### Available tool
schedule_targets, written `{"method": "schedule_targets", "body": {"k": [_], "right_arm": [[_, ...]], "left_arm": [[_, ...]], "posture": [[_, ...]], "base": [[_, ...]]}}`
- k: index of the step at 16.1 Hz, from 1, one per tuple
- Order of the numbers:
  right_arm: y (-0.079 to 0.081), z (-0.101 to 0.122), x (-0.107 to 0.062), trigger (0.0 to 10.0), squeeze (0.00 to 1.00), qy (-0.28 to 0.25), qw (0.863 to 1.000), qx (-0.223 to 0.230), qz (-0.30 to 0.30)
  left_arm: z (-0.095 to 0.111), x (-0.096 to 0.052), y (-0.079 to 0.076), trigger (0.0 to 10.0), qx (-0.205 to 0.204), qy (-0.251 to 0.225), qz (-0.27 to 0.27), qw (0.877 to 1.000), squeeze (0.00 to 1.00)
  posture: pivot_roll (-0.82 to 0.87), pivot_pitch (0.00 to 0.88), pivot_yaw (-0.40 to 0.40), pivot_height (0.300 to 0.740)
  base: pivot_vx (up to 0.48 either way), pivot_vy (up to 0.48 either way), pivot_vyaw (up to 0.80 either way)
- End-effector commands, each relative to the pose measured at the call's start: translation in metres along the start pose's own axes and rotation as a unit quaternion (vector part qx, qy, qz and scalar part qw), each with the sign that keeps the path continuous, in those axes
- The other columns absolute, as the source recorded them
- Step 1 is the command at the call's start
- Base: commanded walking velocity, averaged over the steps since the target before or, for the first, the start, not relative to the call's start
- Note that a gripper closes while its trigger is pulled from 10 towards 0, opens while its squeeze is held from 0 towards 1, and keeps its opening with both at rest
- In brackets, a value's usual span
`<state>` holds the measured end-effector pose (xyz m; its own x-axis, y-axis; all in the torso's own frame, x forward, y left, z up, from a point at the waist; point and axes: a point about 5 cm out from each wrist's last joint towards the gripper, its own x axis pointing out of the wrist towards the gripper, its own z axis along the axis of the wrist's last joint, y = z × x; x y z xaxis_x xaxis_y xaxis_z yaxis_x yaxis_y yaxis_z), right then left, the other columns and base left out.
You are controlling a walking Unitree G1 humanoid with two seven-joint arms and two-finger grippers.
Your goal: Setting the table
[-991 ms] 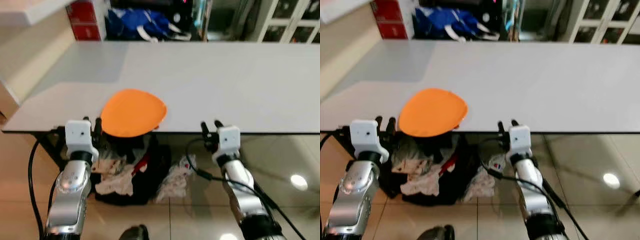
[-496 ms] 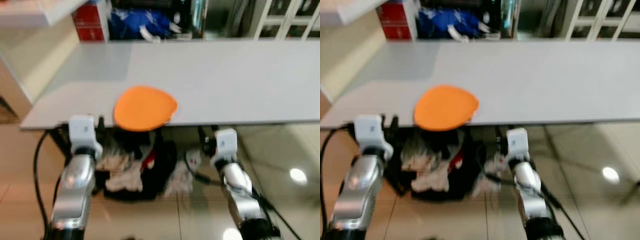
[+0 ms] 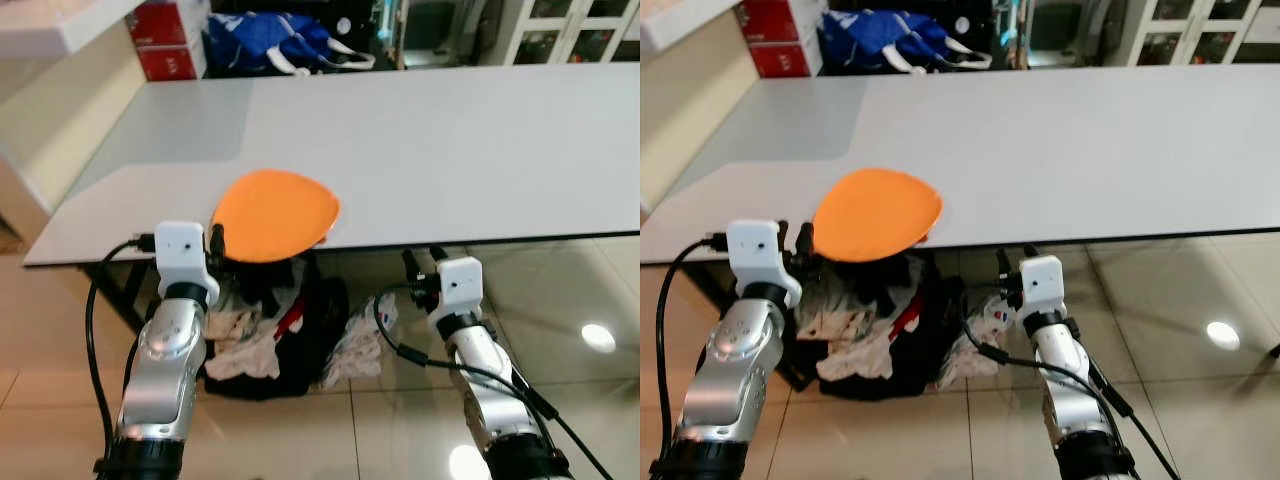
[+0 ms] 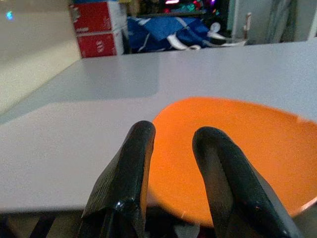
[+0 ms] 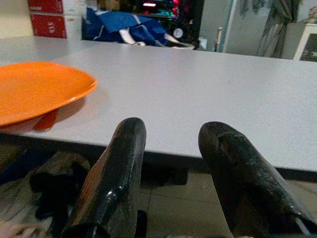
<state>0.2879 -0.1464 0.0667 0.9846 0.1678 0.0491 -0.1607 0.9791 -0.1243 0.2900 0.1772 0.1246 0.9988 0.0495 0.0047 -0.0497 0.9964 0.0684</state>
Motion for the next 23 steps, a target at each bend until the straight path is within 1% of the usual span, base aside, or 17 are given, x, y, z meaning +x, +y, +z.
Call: {"method": "schedule_targets", "body": {"k": [1, 3, 7, 9, 14, 15, 17, 18, 20, 21, 22, 23], "right_arm": [[0.002, 0.002, 0.0, 10.0, 0.0, -0.007, 1.0, 0.003, 0.001], [0.003, 0.002, -0.001, 10.0, 0.0, -0.006, 1.0, 0.004, 0.003], [0.002, 0.001, -0.002, 10.0, 0.0, -0.003, 1.0, 0.002, 0.001], [0.001, 0.001, -0.002, 10.0, 0.0, -0.002, 1.0, 0.002, 0.002], [0.0, 0.005, -0.002, 10.0, 0.0, -0.011, 1.0, -0.002, 0.002], [0.0, 0.005, -0.002, 10.0, 0.0, -0.012, 1.0, -0.002, 0.001], [-0.001, 0.004, -0.003, 10.0, 0.0, -0.009, 1.0, -0.002, 0.001], [0.0, 0.002, -0.004, 10.0, 0.0, -0.006, 1.0, -0.003, 0.003], [-0.001, 0.002, -0.003, 10.0, 0.0, -0.005, 1.0, -0.004, 0.002], [-0.001, 0.003, -0.003, 10.0, 0.0, -0.005, 1.0, -0.004, 0.001], [-0.002, 0.003, -0.003, 10.0, 0.0, -0.005, 1.0, -0.004, -0.001], [-0.002, 0.004, -0.003, 10.0, 0.0, -0.005, 1.0, -0.004, -0.001]], "left_arm": [[0.0, 0.005, -0.002, 10.0, 0.003, 0.007, -0.007, 1.0, 0.0], [0.002, 0.007, -0.006, 10.0, 0.002, 0.006, -0.015, 1.0, 0.0], [0.001, 0.01, -0.006, 10.0, -0.016, 0.013, -0.015, 1.0, 0.0], [0.002, 0.011, -0.006, 10.0, -0.021, 0.01, -0.008, 1.0, 0.0], [0.001, 0.011, -0.008, 10.0, -0.017, 0.014, -0.015, 1.0, 0.0], [0.001, 0.013, -0.008, 10.0, -0.018, 0.018, -0.021, 0.999, 0.0], [-0.001, 0.015, -0.009, 10.0, -0.015, 0.029, -0.028, 0.999, 0.0], [0.002, 0.02, -0.011, 10.0, -0.012, 0.037, -0.046, 0.998, 0.0], [0.008, 0.027, -0.014, 10.0, -0.024, 0.048, -0.058, 0.997, 0.0], [0.01, 0.028, -0.015, 10.0, -0.027, 0.052, -0.062, 0.996, 0.0], [0.011, 0.029, -0.024, 10.0, -0.045, 0.086, -0.081, 0.992, 0.0], [0.011, 0.029, -0.03, 10.0, -0.065, 0.106, -0.09, 0.988, 0.0]], "posture": [[-0.1, 0.0, 0.069, 0.74], [-0.1, 0.0, 0.07, 0.74], [-0.1, 0.0, 0.07, 0.74], [-0.1, 0.0, 0.067, 0.74], [-0.1, 0.0, 0.066, 0.74], [-0.11, 0.0, 0.065, 0.74], [-0.11, 0.0, 0.064, 0.74], [-0.11, 0.0, 0.065, 0.74], [-0.12, 0.0, 0.07, 0.74], [-0.12, 0.0, 0.07, 0.74], [-0.12, 0.0, 0.068, 0.74], [-0.12, 0.0, 0.066, 0.74]], "base": [[0.42, 0.0, 0.0], [0.42, 0.0, 0.0], [0.42, 0.0, 0.0], [0.382, 0.289, 0.0], [0.372, 0.303, 0.0], [0.379, 0.296, 0.0], [0.0, 0.0, 0.0], [0.0, 0.0, 0.0], [0.0, 0.0, 0.0], [0.0, 0.0, 0.0], [0.0, 0.0, 0.0], [0.0, 0.0, 0.0]]}}
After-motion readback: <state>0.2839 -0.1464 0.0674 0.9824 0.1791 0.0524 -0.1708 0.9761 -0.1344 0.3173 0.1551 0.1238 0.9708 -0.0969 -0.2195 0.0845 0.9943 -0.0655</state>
